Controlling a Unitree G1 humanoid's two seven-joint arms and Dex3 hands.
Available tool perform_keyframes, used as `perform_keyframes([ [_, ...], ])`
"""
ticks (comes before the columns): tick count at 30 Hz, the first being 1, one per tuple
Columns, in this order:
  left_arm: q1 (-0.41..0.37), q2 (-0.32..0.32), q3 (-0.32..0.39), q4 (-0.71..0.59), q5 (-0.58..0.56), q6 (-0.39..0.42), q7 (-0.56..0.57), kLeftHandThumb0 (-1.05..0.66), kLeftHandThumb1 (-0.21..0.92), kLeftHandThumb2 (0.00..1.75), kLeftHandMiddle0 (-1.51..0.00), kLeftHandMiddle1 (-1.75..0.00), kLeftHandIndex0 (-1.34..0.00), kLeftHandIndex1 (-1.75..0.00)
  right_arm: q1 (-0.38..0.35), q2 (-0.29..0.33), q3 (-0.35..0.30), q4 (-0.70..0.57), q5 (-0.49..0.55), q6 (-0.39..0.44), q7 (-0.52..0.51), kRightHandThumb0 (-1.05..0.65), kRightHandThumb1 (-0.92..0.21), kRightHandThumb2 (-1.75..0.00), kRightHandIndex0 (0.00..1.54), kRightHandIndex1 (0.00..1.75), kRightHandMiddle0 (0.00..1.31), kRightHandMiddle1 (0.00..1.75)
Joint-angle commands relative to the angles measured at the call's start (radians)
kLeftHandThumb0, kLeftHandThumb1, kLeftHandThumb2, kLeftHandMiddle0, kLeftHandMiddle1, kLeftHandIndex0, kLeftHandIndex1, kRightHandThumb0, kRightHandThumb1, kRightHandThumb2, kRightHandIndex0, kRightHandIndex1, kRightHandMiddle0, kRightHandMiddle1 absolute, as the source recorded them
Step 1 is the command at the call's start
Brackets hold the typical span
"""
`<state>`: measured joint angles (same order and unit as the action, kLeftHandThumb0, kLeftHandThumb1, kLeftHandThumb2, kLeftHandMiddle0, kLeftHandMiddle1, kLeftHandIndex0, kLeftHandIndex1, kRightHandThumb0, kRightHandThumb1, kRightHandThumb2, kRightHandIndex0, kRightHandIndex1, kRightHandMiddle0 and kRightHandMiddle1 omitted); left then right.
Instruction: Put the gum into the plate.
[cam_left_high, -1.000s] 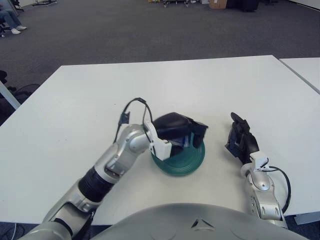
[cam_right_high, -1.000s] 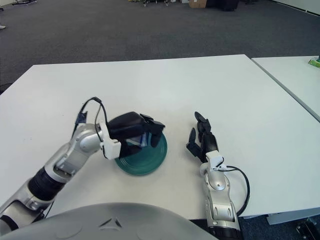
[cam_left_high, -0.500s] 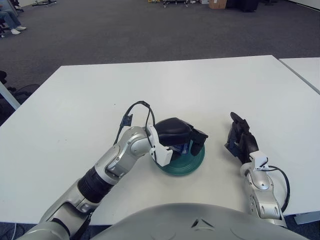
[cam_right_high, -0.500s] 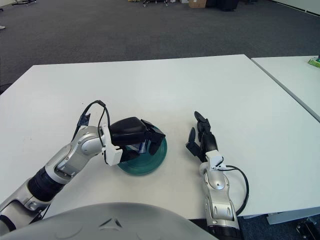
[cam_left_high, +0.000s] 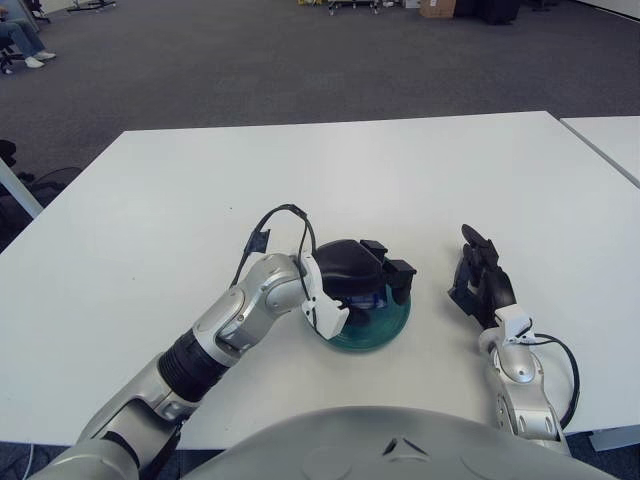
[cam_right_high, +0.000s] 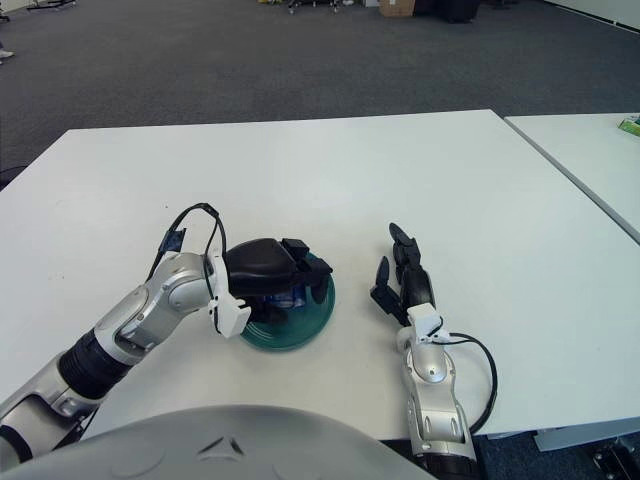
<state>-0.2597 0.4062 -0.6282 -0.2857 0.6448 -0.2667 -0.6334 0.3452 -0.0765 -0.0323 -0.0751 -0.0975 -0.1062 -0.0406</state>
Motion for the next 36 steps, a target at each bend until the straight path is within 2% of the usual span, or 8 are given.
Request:
perform_keyframes([
  [1,-0.026,0.035,0.005,0.017,0.029,-0.032,-0.009,-1.03,0.91,0.25,-0.01,-0.09,0.00,-0.09,0.030,0.001,0.008,0.036,0.011,0.068,0.023,-0.82,-0.92,-1.03,0.14,0.01,0.00,0.43],
  [6,-0.025,0.043,0.012,0.024,0.033,-0.057,0.002,-1.05,0.92,0.29,0.00,-0.01,0.00,-0.01,0.025,-0.002,0.005,0.036,0.025,0.093,0.039,-0.83,-0.92,-1.02,0.12,0.00,0.00,0.40],
  [14,-0.008,0.029,0.023,0.037,0.021,-0.074,0.029,-1.05,0.92,0.37,0.00,0.00,0.00,0.00,0.014,-0.002,0.001,0.045,0.026,0.108,0.045,-0.83,-0.92,-1.02,0.10,0.00,0.00,0.33],
  [27,0.080,-0.041,0.088,0.078,-0.077,-0.040,0.127,-1.05,0.92,0.26,0.00,0.00,0.00,0.00,0.007,0.002,0.003,0.054,0.021,0.116,0.038,-0.84,-0.92,-1.03,0.08,0.00,0.00,0.26],
  [31,0.119,-0.058,0.133,0.072,-0.133,0.003,0.143,-1.05,0.92,0.20,0.00,0.00,0.00,0.00,0.008,0.006,0.004,0.055,0.022,0.107,0.036,-0.84,-0.92,-1.05,0.11,0.02,0.00,0.29],
  [35,0.242,-0.074,0.235,0.011,-0.210,0.094,0.193,-1.05,0.92,0.16,0.00,0.00,0.00,0.00,0.011,0.011,0.006,0.055,0.022,0.099,0.033,-0.85,-0.92,-1.06,0.13,0.03,0.00,0.30],
  [36,0.297,-0.076,0.276,-0.013,-0.230,0.099,0.226,-1.05,0.92,0.14,0.00,0.00,0.00,0.00,0.011,0.012,0.006,0.054,0.023,0.097,0.032,-0.85,-0.92,-1.06,0.13,0.03,0.00,0.30],
])
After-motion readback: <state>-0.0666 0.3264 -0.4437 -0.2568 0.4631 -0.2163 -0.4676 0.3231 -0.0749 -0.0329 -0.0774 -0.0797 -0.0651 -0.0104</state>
